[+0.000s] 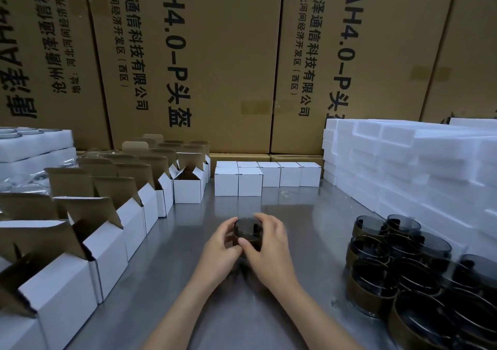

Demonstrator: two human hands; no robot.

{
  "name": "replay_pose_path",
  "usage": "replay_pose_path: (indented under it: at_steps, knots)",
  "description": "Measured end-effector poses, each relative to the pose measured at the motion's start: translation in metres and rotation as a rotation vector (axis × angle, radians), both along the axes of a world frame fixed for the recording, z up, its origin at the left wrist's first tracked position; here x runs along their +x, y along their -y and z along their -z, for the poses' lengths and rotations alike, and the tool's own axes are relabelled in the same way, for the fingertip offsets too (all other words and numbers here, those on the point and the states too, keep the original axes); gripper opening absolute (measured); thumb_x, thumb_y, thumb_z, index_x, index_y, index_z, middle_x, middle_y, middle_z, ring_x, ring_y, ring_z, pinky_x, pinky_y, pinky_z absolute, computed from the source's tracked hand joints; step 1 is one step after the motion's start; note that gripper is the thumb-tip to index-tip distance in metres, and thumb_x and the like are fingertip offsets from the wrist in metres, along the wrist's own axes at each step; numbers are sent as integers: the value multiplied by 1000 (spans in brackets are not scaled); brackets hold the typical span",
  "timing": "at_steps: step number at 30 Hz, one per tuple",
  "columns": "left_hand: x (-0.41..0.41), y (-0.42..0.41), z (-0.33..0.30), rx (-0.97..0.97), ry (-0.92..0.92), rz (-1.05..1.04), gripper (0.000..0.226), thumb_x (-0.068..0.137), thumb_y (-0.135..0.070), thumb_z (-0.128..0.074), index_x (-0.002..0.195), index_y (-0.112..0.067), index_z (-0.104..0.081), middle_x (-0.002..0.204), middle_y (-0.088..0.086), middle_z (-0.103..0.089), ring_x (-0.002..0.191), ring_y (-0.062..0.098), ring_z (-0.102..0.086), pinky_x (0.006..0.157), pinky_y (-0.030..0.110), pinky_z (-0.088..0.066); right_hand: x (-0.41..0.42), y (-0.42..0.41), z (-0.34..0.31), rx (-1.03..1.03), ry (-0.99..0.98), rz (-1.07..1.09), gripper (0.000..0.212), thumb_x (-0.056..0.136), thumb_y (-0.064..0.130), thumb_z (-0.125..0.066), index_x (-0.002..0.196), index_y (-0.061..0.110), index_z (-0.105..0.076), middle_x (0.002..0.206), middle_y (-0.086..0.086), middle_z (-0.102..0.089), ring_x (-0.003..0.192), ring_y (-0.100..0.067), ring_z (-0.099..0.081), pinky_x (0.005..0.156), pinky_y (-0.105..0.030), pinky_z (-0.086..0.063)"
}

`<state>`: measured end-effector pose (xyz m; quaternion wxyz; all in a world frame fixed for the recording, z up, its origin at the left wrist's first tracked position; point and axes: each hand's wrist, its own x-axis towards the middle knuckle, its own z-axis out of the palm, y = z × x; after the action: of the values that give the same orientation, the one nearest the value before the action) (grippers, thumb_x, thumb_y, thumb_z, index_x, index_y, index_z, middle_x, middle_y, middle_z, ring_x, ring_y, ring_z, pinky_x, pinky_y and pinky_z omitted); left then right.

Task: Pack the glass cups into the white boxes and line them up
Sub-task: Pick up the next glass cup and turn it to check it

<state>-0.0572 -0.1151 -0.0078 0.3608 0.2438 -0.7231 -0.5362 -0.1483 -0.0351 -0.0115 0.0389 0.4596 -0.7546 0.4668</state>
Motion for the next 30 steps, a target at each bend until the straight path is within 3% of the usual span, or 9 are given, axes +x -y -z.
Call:
replay_pose_path:
  at_steps: [3, 6, 8, 11, 15, 20, 23, 26, 30]
  knots:
    - [3, -1, 0, -61, 49, 25, 59, 79, 12, -57, 130, -17, -49, 116, -1, -63, 107, 11, -63, 91, 28, -51, -7, 2, -1, 48, 275, -14, 72, 81, 39, -70, 142, 24, -33, 136, 8, -49, 126, -13, -47, 100, -28, -39]
    - [5, -3, -1, -128, 88, 5, 61, 77, 8, -65, 132, -13, -48, 126, 8, -56, 113, 17, -59, 99, 33, -48, -12, 4, 1, 12, 322, -67, 55, 76, 34, -76, 125, 28, -51, 119, 11, -61, 115, -12, -56, 99, -32, -45]
    - [8, -4, -2, -185, 99, -18, 57, 75, 6, -69, 124, -19, -51, 125, 7, -53, 112, 14, -57, 97, 24, -46, -13, 4, 1, -22, 332, -110, 42, 74, 28, -79, 110, 32, -56, 107, 14, -64, 107, -10, -60, 96, -34, -48]
    - [9, -6, -3, -250, 120, -42, 55, 73, 2, -72, 122, -18, -55, 122, 4, -55, 109, 12, -57, 92, 17, -46, -13, 3, 1, -78, 382, -138, 48, 69, 24, -84, 105, 29, -53, 101, 17, -62, 100, -6, -60, 94, -33, -49]
    - [8, -9, -1, -306, 159, -92, 56, 70, -2, -71, 122, -20, -59, 116, -2, -62, 108, 12, -58, 94, 28, -47, -11, 4, 2, -102, 354, -109, 55, 63, 30, -87, 105, 28, -51, 103, 18, -57, 95, 2, -56, 87, -25, -48]
    - [10, -4, 1, -221, 80, -86, 54, 67, 0, -76, 108, -31, -58, 99, -18, -66, 91, -9, -60, 73, 3, -44, -11, 4, 1, -89, 319, -163, 57, 67, 29, -85, 113, 31, -51, 107, 18, -42, 92, 15, -49, 78, -2, -37]
    - [10, -1, -1, -191, 29, -52, 61, 67, 7, -76, 112, -29, -56, 108, -12, -66, 100, 1, -62, 82, 10, -48, -11, 2, -1, -93, 364, -272, 56, 70, 17, -83, 114, 31, -51, 115, 13, -51, 100, 9, -52, 81, 0, -37]
    - [11, -3, -4, -210, -5, -12, 64, 68, 11, -74, 121, -18, -55, 116, -2, -64, 109, 13, -62, 95, 28, -50, -13, -2, -2, -126, 433, -348, 58, 71, 4, -81, 114, 25, -49, 114, 11, -58, 111, -6, -55, 86, -8, -42]
    - [9, -5, -4, -267, -17, -15, 64, 68, 14, -68, 122, -16, -51, 119, 2, -61, 112, 17, -58, 99, 39, -47, -14, -5, -3, -143, 416, -361, 62, 68, 0, -81, 113, 25, -48, 112, 11, -57, 105, 8, -53, 80, -1, -38]
